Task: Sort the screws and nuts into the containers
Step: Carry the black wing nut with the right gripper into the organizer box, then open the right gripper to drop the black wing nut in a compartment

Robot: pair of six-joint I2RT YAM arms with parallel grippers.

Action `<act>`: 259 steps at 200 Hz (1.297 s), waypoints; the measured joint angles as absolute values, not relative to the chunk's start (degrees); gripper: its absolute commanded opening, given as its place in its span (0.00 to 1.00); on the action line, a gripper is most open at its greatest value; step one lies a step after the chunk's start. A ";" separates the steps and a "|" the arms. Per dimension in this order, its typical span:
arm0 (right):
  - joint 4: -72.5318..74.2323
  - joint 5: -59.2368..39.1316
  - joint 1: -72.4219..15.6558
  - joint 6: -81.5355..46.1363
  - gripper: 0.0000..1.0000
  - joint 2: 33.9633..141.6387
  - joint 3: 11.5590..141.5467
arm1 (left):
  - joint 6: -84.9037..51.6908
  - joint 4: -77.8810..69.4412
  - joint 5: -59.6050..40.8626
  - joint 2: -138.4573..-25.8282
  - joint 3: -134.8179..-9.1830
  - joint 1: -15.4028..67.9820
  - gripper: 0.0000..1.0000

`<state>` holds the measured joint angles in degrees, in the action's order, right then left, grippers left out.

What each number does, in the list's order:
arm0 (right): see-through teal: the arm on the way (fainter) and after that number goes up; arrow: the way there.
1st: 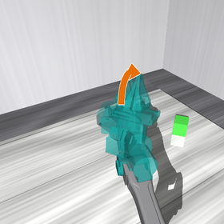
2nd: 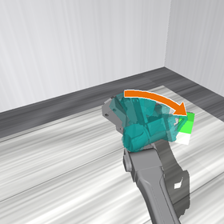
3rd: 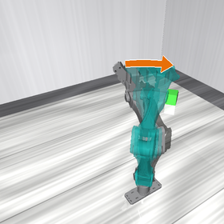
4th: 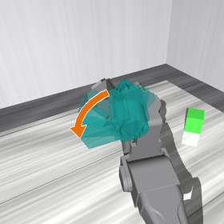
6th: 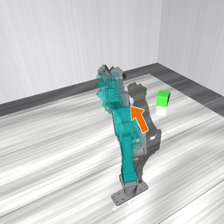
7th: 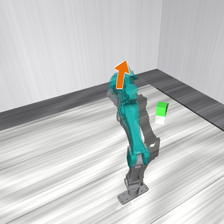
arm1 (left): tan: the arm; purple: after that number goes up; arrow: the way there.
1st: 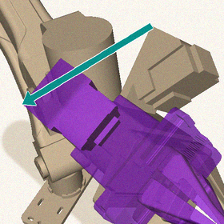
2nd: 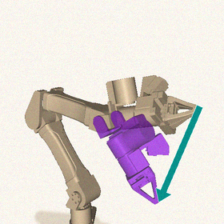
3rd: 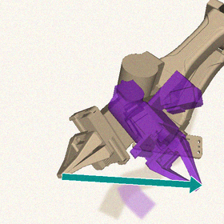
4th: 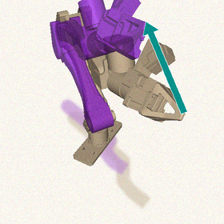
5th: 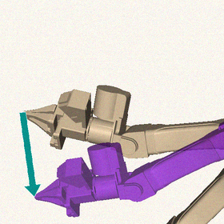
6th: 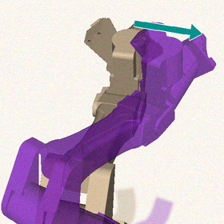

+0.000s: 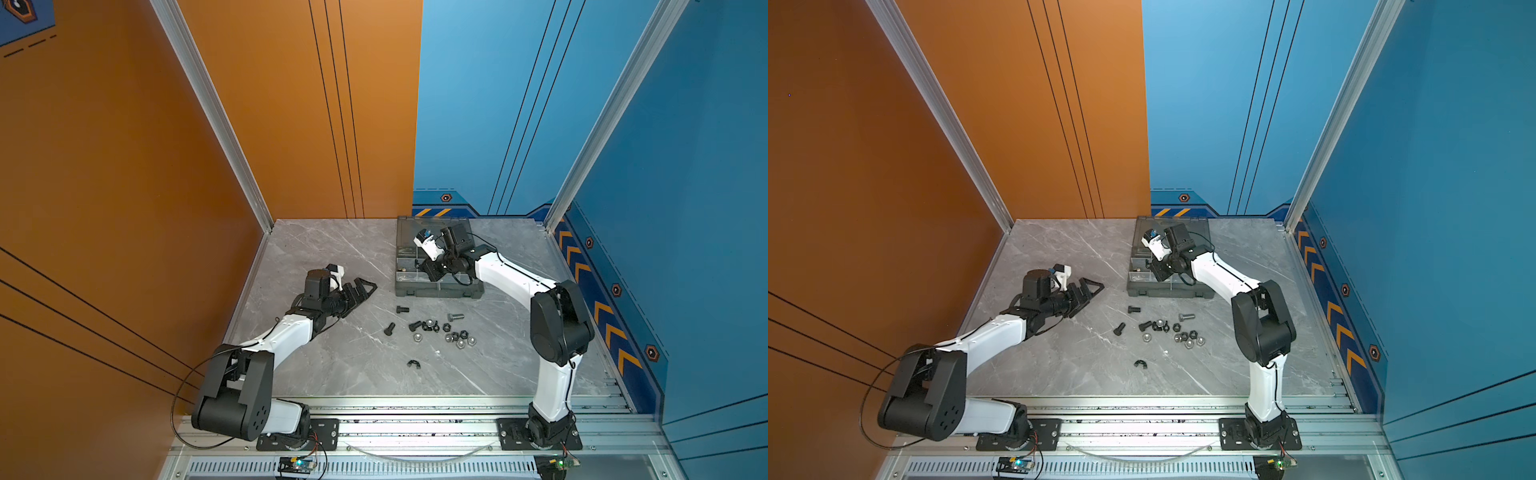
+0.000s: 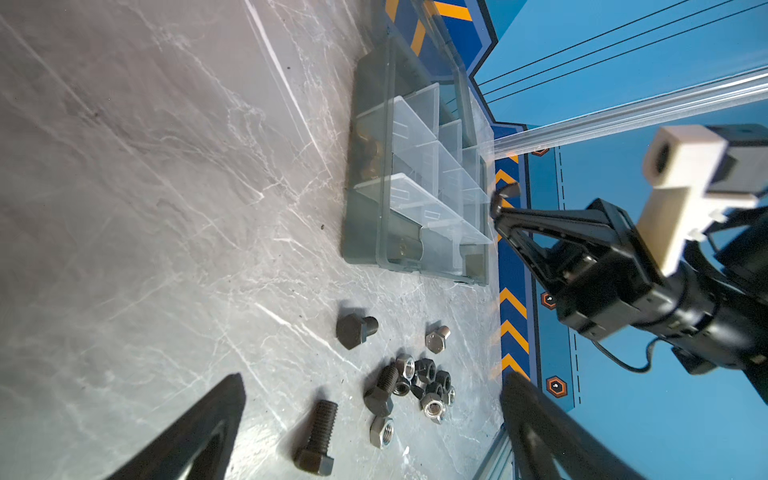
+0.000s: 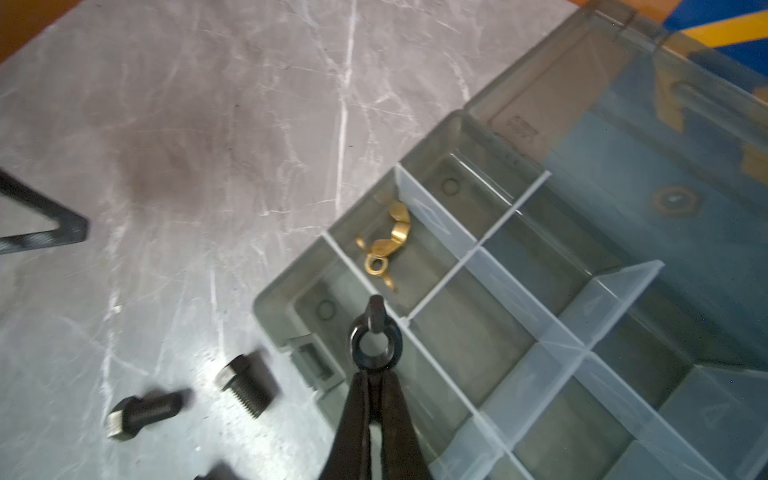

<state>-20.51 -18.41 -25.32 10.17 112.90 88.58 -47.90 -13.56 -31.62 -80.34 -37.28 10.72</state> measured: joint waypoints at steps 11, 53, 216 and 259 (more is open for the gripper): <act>-20.80 -16.78 -24.62 9.93 0.00 114.89 90.11 | -47.97 -13.85 -31.62 -80.71 -37.32 11.03 0.98; -22.33 -13.15 -22.39 8.97 0.00 118.89 92.79 | -48.18 -14.06 -31.62 -81.56 -37.32 11.70 0.98; -24.10 -10.07 -23.20 10.11 0.34 121.34 94.35 | -49.17 -15.07 -31.59 -82.54 -38.35 13.21 0.98; -23.40 -9.37 -23.77 13.34 0.36 116.36 89.45 | -49.17 -15.20 -31.59 -82.59 -38.35 13.21 0.98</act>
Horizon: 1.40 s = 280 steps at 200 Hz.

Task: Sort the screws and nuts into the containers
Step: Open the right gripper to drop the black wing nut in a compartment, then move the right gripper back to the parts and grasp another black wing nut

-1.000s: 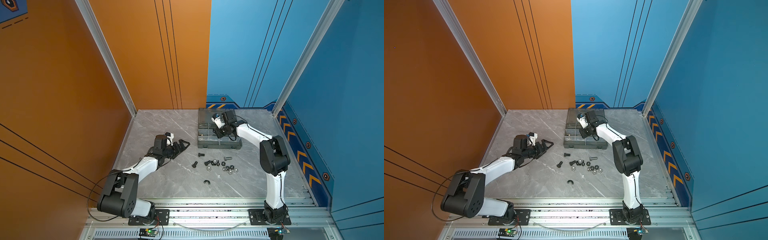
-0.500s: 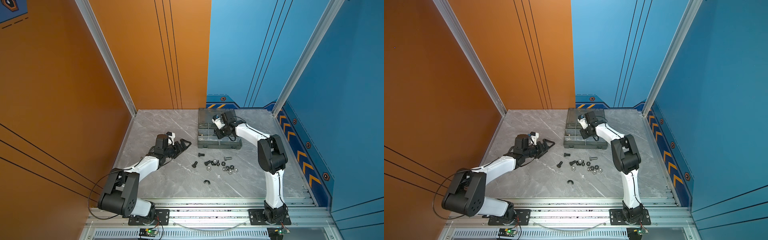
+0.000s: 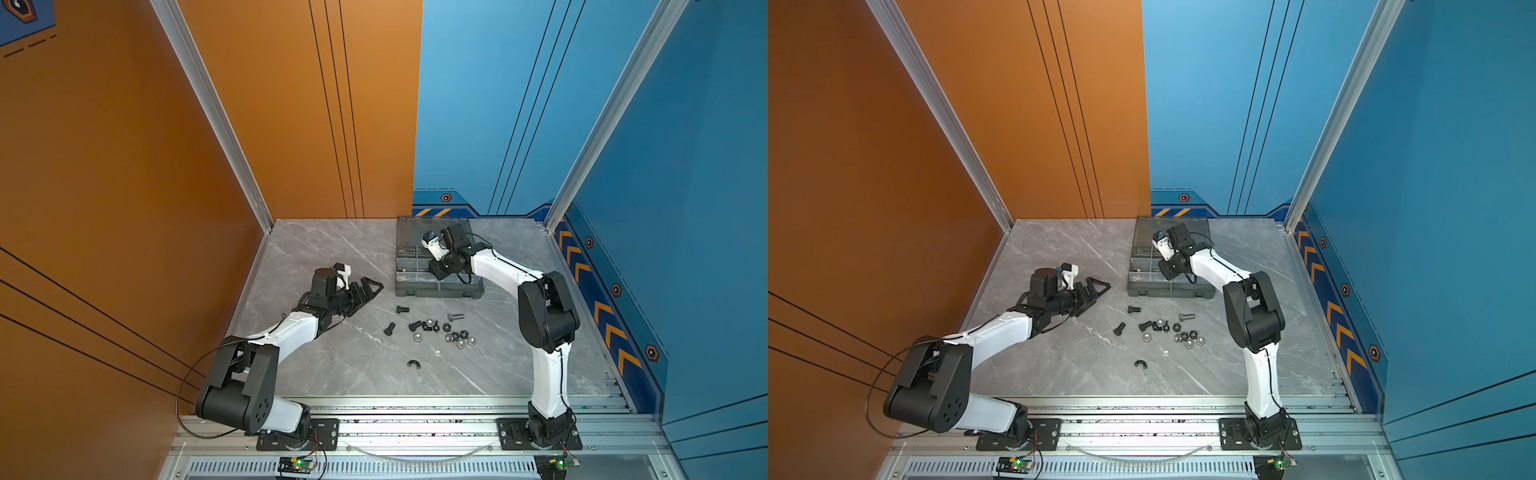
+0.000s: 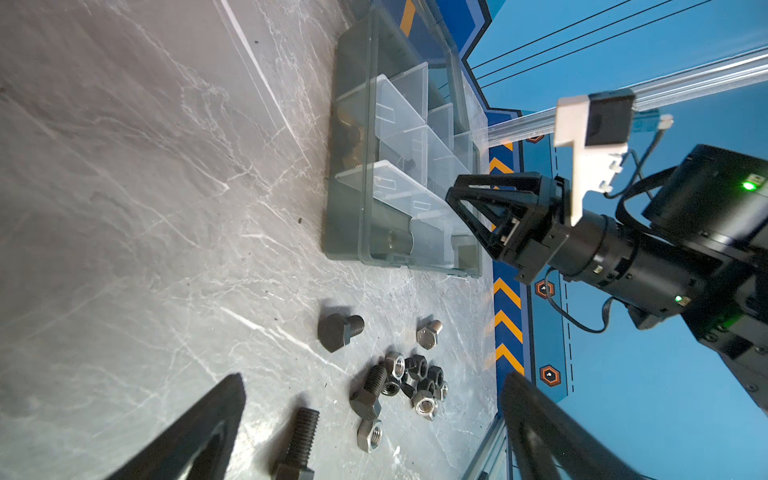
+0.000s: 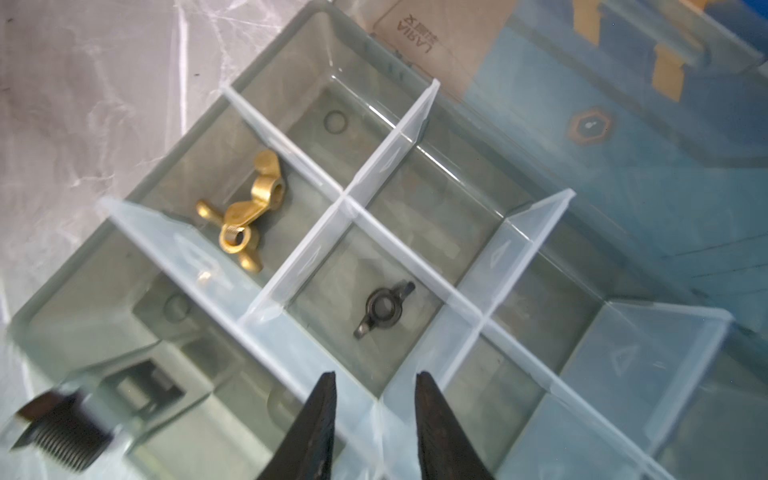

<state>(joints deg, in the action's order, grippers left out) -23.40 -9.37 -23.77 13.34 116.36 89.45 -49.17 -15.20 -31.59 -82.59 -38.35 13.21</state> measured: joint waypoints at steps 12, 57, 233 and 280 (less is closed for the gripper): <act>-23.22 -9.50 -24.34 14.87 0.36 112.88 86.19 | -49.17 -15.25 -31.59 -82.72 -38.35 13.21 0.98; -20.95 -12.40 -29.65 19.70 0.38 98.48 71.22 | -49.17 -15.73 -31.62 -83.29 -38.35 13.21 0.98; -10.72 -4.60 -55.24 18.50 0.37 80.77 43.53 | -49.89 -16.95 -32.71 -82.94 -37.52 12.27 0.98; -8.69 -2.33 -57.49 17.47 0.34 80.79 42.02 | -50.43 -16.95 -32.88 -82.61 -37.52 12.19 0.98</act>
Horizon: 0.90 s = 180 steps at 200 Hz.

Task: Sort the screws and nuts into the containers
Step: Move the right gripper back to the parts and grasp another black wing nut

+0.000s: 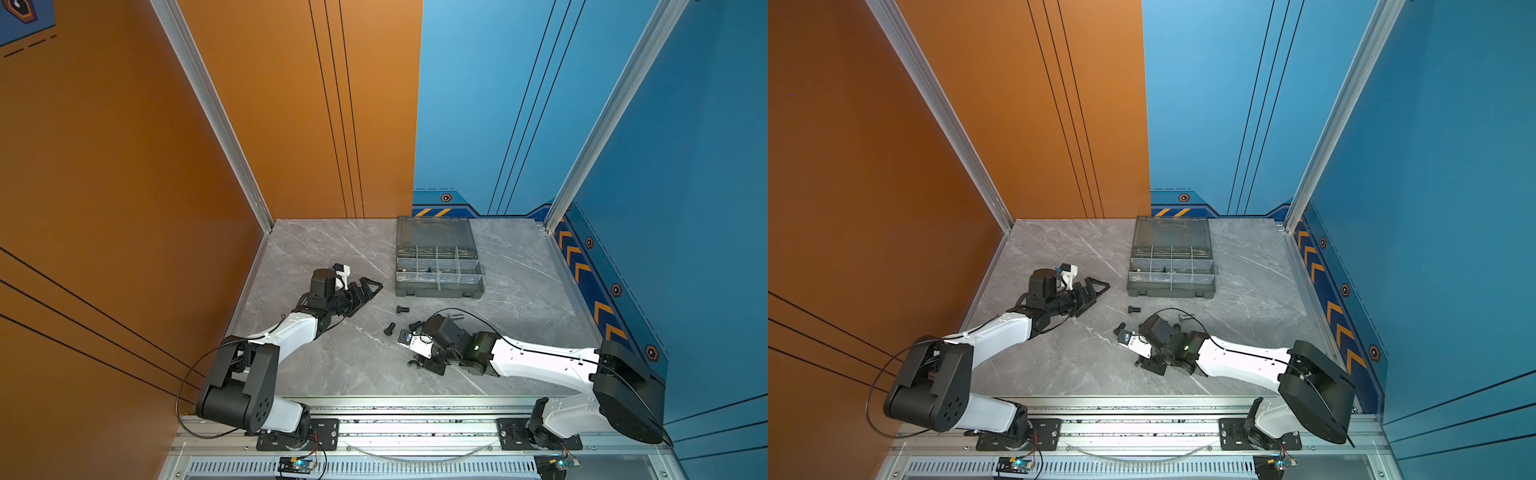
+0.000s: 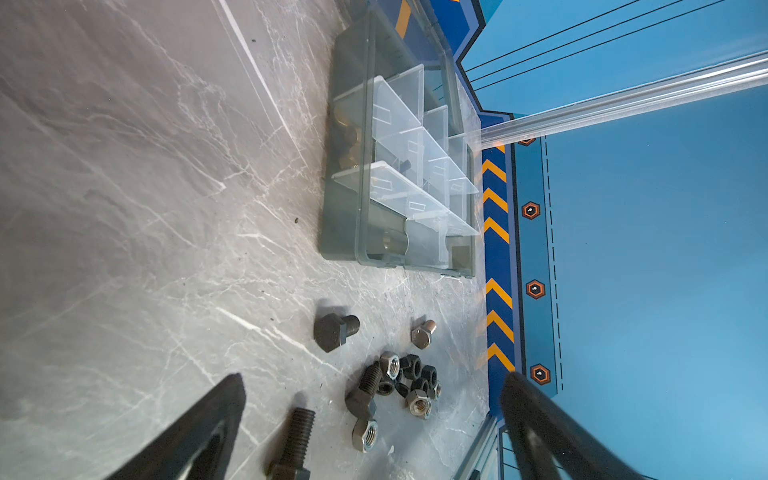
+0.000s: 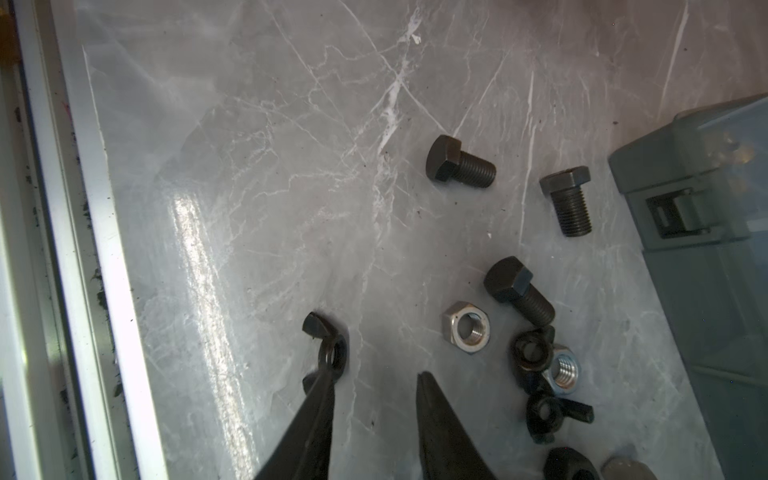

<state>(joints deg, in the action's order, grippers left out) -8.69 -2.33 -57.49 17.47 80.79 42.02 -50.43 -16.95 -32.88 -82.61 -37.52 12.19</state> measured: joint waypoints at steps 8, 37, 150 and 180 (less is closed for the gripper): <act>-8.38 -1.98 -57.65 17.45 0.34 80.79 41.85 | -50.46 -16.95 -32.93 -82.54 -37.52 12.05 0.98; -7.44 -1.19 -58.35 16.84 0.34 81.93 41.71 | -50.48 -16.95 -32.93 -82.39 -37.52 12.01 0.98; -6.79 -1.21 -60.71 16.43 0.30 86.94 41.71 | -50.48 -16.93 -33.10 -82.39 -37.52 11.62 0.98; -6.74 -1.21 -60.75 16.14 0.29 87.68 41.71 | -50.48 -16.93 -33.10 -82.39 -37.52 11.64 0.98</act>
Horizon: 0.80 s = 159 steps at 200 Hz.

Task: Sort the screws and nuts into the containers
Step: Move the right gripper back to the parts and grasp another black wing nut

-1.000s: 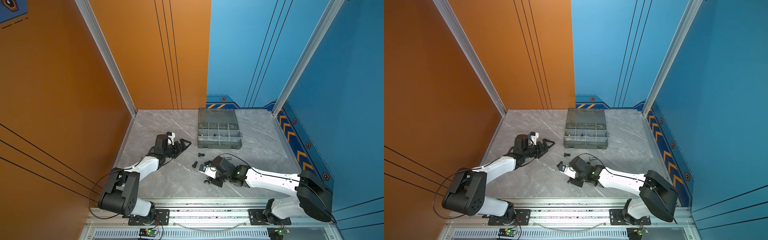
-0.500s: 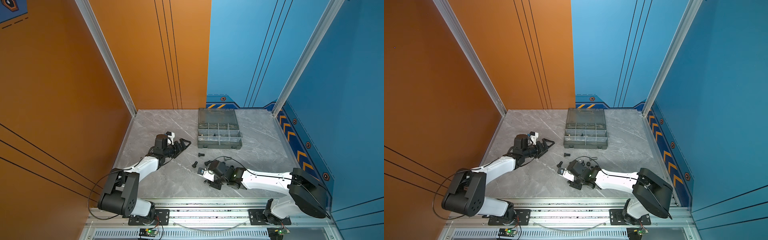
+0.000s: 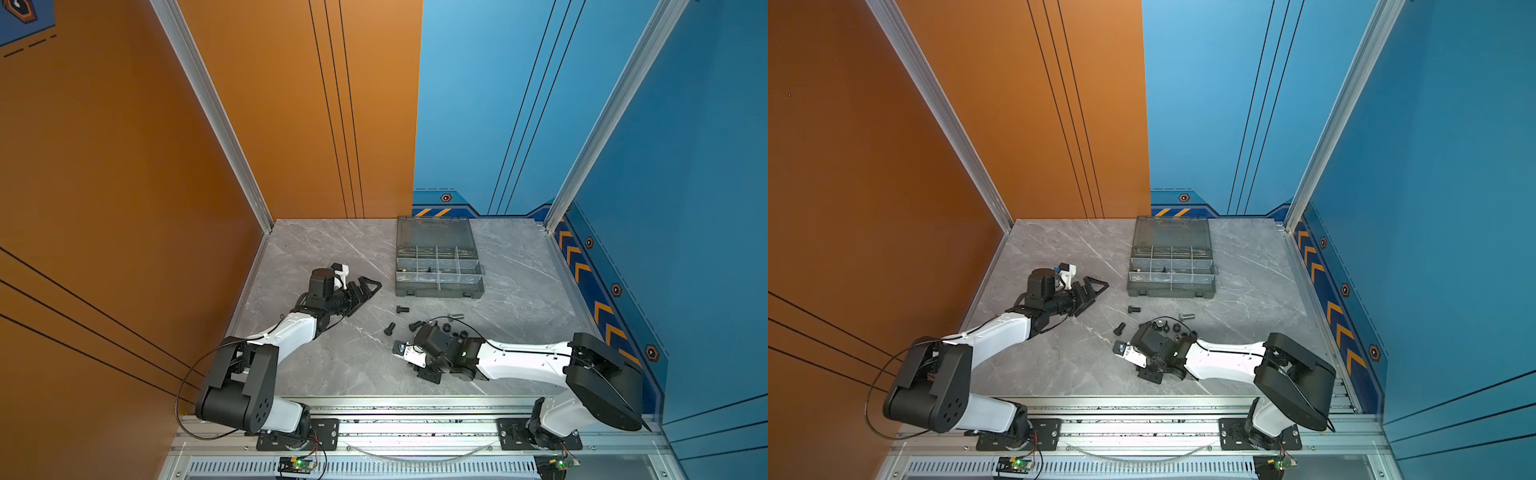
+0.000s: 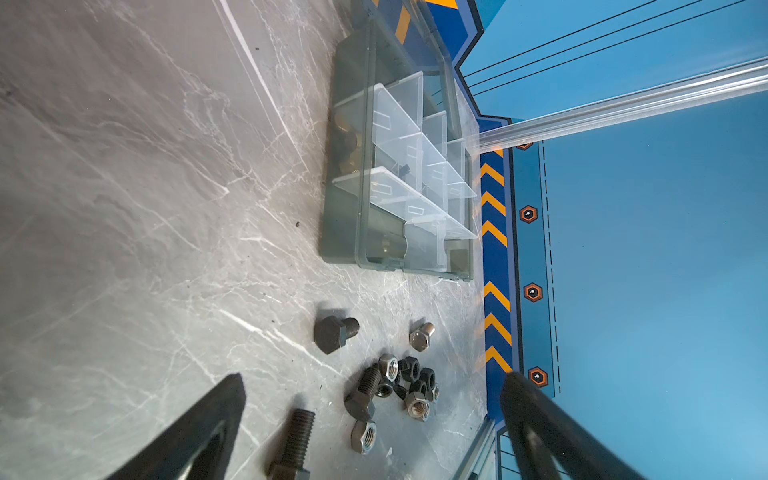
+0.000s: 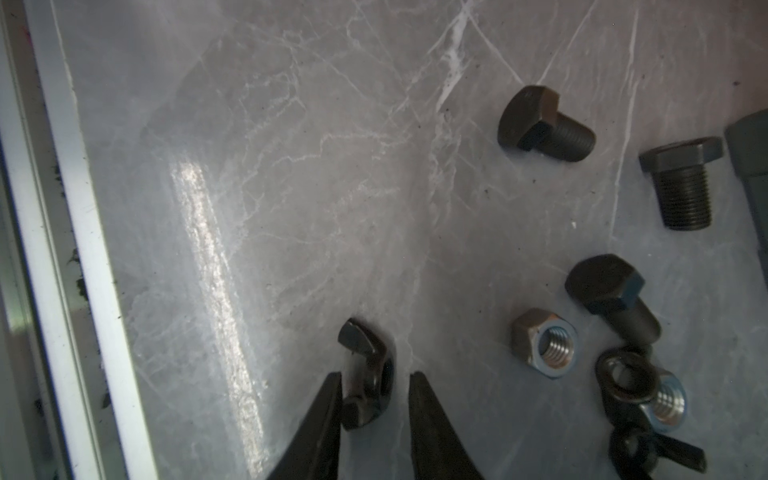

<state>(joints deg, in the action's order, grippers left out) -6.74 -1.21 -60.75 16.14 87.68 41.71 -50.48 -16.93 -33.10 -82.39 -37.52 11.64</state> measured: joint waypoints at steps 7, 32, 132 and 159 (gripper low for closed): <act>-6.72 -1.21 -60.75 16.01 0.29 87.83 41.71 | -50.48 -16.95 -33.10 -82.39 -37.52 11.62 0.98; -5.91 -1.21 -60.75 15.77 0.29 88.36 41.71 | -50.48 -16.93 -33.10 -82.39 -37.52 11.62 0.98; -4.27 -1.19 -60.75 15.09 0.18 90.87 41.82 | -50.48 -16.93 -33.10 -82.39 -37.52 11.53 0.98; -3.79 -1.19 -60.75 14.96 0.13 90.87 42.00 | -50.48 -16.93 -33.10 -82.39 -37.52 11.53 0.98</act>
<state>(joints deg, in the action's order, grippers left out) -3.79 -1.19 -60.75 14.96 90.87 42.00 -50.48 -16.93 -33.10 -82.39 -37.52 11.53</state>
